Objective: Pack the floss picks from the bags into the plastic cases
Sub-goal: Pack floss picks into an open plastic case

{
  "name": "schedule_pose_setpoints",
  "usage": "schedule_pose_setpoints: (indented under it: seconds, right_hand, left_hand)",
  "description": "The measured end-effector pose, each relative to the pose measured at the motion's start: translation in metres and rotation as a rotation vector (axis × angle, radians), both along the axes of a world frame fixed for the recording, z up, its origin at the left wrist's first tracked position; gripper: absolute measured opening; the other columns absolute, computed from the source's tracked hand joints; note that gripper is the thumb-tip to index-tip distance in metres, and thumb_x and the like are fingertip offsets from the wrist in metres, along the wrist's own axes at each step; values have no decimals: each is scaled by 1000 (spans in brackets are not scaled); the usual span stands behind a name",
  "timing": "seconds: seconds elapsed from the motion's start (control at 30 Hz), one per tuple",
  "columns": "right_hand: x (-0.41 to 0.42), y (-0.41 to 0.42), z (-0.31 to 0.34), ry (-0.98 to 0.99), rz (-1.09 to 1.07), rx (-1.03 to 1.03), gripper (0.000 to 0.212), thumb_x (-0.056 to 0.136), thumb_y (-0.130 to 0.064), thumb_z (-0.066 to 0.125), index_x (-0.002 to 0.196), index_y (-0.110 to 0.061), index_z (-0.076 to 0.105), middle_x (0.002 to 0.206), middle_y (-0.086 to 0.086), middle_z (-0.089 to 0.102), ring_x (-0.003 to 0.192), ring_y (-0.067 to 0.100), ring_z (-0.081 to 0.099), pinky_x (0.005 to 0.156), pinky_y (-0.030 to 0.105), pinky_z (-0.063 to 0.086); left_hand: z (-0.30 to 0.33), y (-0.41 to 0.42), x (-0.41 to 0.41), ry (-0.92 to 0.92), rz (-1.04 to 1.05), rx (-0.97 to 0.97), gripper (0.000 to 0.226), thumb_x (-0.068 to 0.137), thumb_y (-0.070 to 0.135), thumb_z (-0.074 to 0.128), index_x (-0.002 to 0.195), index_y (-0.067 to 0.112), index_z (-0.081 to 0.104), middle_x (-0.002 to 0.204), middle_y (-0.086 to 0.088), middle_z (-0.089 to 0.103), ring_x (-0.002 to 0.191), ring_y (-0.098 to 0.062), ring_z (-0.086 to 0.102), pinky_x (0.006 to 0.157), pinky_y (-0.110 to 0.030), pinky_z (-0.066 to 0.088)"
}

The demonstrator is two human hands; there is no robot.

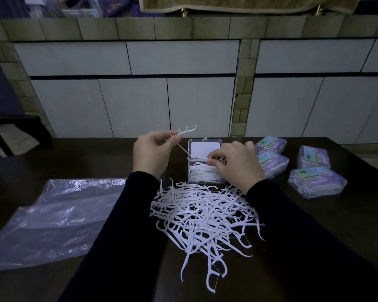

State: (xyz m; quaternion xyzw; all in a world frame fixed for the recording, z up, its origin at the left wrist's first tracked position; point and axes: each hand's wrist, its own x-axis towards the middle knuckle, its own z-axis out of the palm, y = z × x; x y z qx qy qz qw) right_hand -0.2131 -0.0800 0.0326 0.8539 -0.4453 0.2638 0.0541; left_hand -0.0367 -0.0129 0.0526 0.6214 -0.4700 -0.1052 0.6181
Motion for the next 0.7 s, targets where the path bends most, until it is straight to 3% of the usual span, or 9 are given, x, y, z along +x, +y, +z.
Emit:
schedule_pose_setpoints:
  seconds: [0.1,0.3,0.43,0.53,0.6,0.7]
  right_hand:
    - [4,-4,-2,92,2,53,30,89,-52,57,111,-35,69,106,-12,67,92,10,42,87,36,23]
    - [-9,-5,2,44,-34,123,50,84,-64,57,126,-38,59,120,-11,63,113,15,48,95,40,27]
    - [-24,-5,3,82,-64,223,60,80,-72,53,131,-39,55,129,-10,60,120,19,45,98,42,26]
    - [-28,1,3,126,-74,361,76,72,-76,58,138,-42,45,130,-3,54,122,26,37,99,41,27]
    - [-27,5,5,141,-76,397,78,74,-72,61,143,-41,41,132,5,50,122,30,35,101,40,28]
    - [-27,11,9,158,-40,375,72,81,-63,61,144,-36,40,133,4,51,123,27,36,103,37,27]
  left_hand:
    - [-2,-2,2,26,1,-10,15,82,25,74,97,22,75,81,17,69,85,-2,65,82,-18,47]
    - [-13,-9,-9,83,-49,10,17,82,24,75,78,40,70,79,17,70,84,-4,65,89,-27,52]
    - [-27,-15,-22,226,-25,31,6,81,27,76,79,33,74,81,12,74,87,-9,68,90,-35,54]
    - [-32,-17,-32,248,-59,57,4,81,28,75,85,30,75,84,11,74,87,-8,69,88,-32,54]
    - [-34,-18,-36,184,-99,100,4,82,29,74,84,33,73,85,12,73,87,-7,67,83,-27,53]
    - [-40,-19,-35,-146,-49,239,11,85,37,69,92,32,75,89,12,72,89,-8,62,78,-26,51]
